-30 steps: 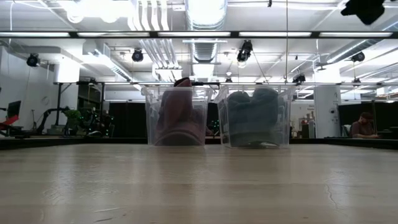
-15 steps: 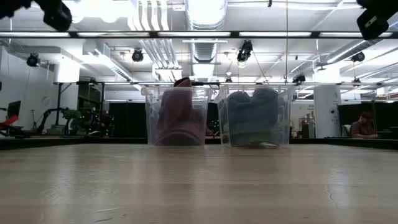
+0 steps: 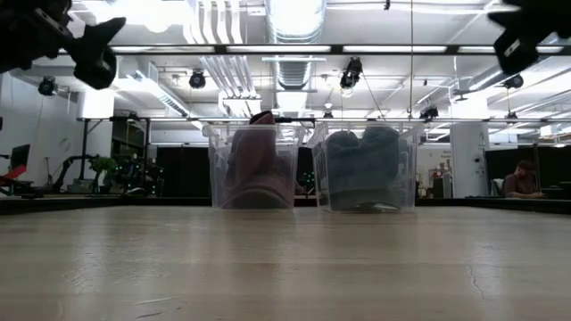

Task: Pick & Place hat
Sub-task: Return to Home Position

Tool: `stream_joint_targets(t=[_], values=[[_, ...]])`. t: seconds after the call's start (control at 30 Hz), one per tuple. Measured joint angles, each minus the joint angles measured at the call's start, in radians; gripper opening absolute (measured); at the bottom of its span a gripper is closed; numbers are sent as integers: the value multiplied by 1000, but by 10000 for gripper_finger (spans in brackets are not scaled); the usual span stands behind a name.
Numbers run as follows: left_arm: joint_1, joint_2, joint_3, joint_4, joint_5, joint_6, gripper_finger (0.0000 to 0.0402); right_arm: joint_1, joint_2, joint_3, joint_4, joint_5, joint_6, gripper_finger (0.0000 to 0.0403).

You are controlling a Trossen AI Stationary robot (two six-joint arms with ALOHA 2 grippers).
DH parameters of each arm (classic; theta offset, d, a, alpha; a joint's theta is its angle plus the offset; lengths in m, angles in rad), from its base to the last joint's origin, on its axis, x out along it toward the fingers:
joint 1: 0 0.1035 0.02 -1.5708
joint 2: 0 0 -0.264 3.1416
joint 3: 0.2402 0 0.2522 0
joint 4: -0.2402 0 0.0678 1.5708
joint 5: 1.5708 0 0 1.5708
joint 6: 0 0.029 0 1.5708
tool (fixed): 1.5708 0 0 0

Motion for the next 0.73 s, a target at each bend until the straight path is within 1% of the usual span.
stream_joint_targets(t=[0.13, 0.23, 0.33, 0.43, 0.53, 0.63, 0.73], values=[[0, 0, -14, -4, -24, 15, 255, 0, -22, -109, 31, 10, 34, 100], [1, 0, -16, -1, -32, 78, 255, -1, -52, -171, 37, 16, 41, 100], [1, 0, -17, -7, -33, 140, 255, -1, -52, -198, 39, 16, 37, 100], [1, 3, -17, -38, -34, 179, 255, -2, -52, -228, 46, 50, 38, 100], [1, 5, -17, -76, -34, 164, 255, -2, -51, -261, 54, 78, 57, 100], [1, 5, -17, -112, -34, 133, 255, -2, -45, -259, 57, 94, 64, 100], [1, 8, -18, -113, -37, 126, 255, -2, -46, -260, 56, 95, 69, 100]])
